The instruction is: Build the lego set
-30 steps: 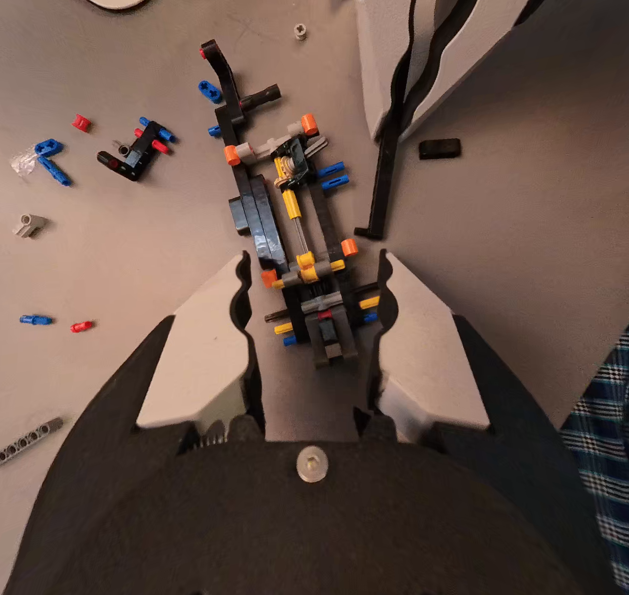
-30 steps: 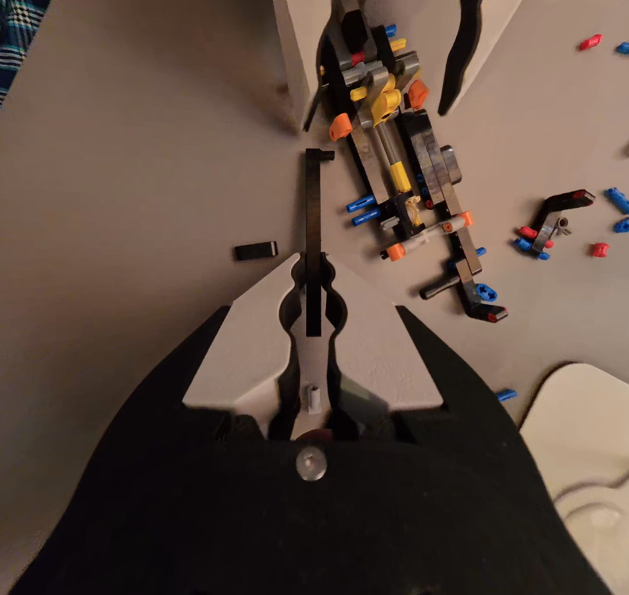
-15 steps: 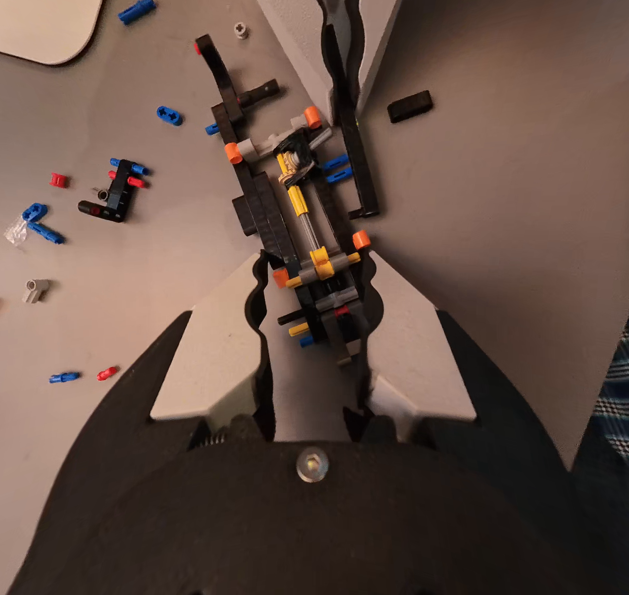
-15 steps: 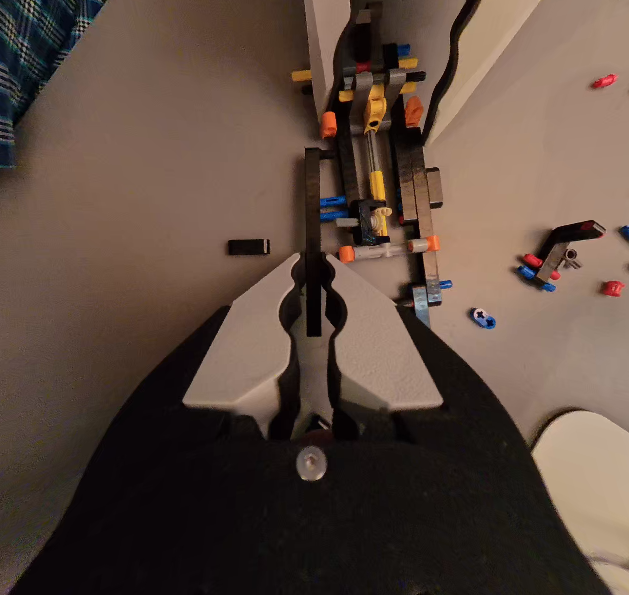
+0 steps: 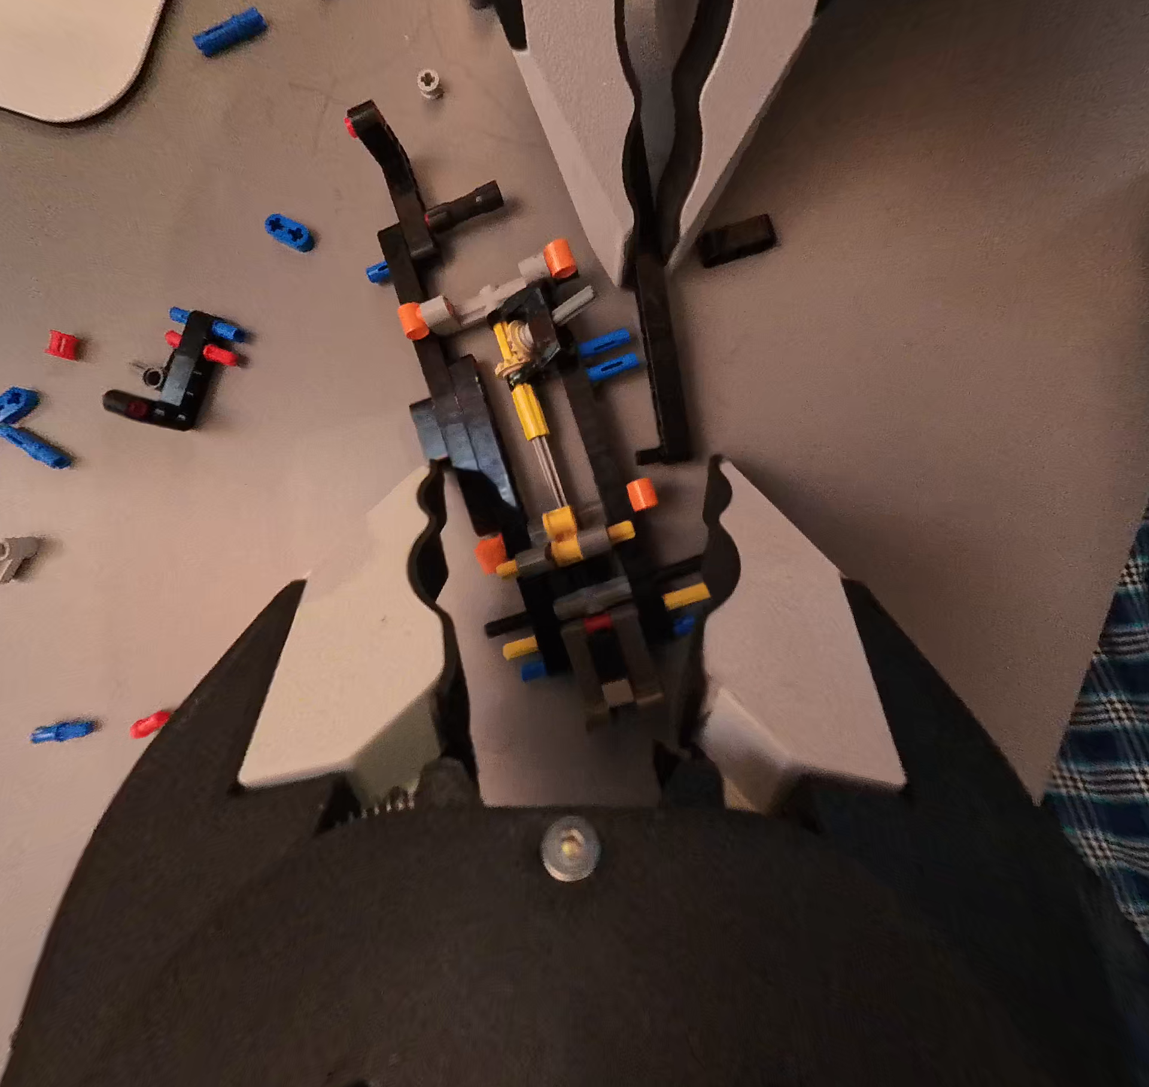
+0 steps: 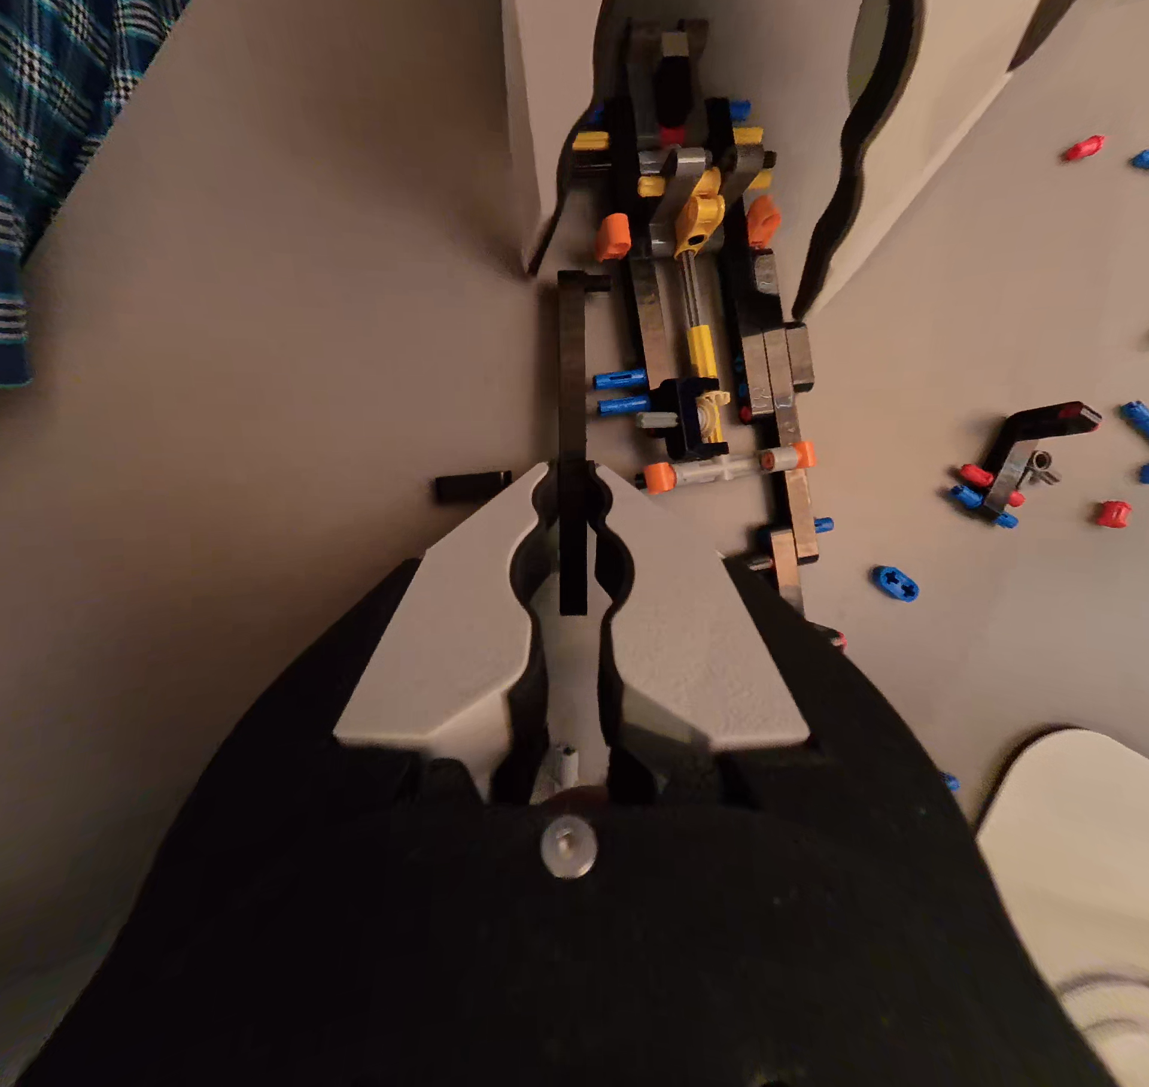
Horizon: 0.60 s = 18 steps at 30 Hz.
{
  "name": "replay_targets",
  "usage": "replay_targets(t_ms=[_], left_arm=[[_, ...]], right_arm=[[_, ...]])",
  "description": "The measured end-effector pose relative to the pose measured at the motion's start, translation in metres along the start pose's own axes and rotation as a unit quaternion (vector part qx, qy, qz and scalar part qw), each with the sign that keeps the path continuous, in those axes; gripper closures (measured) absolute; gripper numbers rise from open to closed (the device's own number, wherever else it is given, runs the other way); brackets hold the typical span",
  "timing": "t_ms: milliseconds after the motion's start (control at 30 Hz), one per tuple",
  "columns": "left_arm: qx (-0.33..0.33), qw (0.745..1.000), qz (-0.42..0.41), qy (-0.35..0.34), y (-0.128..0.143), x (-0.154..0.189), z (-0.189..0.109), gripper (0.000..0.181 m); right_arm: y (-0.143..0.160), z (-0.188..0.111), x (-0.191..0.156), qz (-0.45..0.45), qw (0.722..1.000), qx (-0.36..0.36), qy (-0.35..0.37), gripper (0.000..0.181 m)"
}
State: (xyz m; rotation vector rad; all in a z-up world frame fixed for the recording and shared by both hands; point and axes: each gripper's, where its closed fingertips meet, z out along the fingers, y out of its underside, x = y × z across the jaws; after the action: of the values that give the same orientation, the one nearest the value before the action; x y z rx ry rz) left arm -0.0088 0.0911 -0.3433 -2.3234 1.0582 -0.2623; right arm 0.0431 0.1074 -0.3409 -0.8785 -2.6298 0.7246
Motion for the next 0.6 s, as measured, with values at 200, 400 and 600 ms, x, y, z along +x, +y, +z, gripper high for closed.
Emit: replay_targets(t_ms=[200,400,600], left_arm=[[0.004,1.0,-0.025,-0.011,-0.0038,-0.002,0.0034,0.112],[0.005,1.0,-0.014,-0.015,-0.0041,-0.0015,0.002,0.114],[0.004,1.0,-0.011,-0.016,-0.0036,-0.0014,0.0011,0.115]], right_arm=[[-0.0033,0.0003,0.0017,0.005,1.0,0.009,0.023,0.165],[-0.0051,-0.0068,-0.0002,-0.007,0.998,0.007,0.057,0.164],[-0.0039,0.0003,-0.0046,0.006,0.998,0.002,0.069,0.174]])
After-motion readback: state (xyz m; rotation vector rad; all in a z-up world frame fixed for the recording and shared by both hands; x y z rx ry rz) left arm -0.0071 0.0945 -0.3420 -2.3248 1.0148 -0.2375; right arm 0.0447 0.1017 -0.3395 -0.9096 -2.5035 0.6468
